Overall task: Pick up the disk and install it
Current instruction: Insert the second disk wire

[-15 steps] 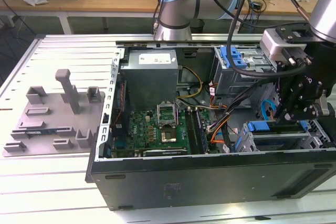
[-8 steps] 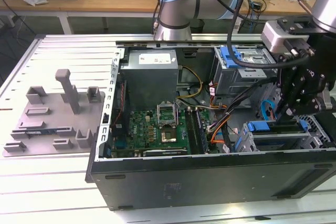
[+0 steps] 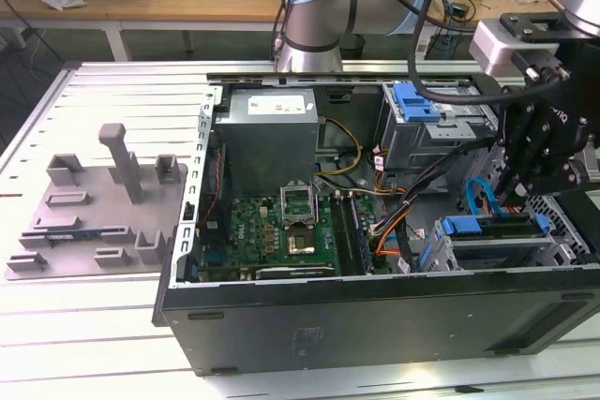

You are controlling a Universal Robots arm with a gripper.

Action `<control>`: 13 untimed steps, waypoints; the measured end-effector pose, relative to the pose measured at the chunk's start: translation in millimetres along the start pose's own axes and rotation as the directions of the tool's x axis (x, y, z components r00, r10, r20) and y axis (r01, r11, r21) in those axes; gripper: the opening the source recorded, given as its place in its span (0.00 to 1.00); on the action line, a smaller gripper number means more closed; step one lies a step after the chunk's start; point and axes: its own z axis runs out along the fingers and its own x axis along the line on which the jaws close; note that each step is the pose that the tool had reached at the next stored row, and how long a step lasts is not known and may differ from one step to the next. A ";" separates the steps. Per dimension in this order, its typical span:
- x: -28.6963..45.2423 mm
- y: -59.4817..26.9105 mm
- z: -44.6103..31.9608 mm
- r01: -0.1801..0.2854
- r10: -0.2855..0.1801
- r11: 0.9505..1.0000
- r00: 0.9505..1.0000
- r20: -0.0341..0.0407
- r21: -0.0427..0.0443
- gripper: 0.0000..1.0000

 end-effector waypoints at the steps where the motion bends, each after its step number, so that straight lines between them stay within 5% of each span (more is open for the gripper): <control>1: -0.5 0.0 -0.2 0.000 0.000 1.000 1.000 -0.005 0.000 0.24; 3: -0.7 0.2 -0.3 0.000 0.000 1.000 1.000 -0.011 0.000 0.24; 8: -2.8 0.7 -0.3 0.000 0.000 1.000 1.000 -0.011 0.000 0.24; 11: -7.3 5.0 -0.5 0.000 0.000 1.000 1.000 -0.011 0.000 0.11; 13: -8.9 8.6 -0.7 0.000 0.000 1.000 1.000 -0.012 0.000 0.11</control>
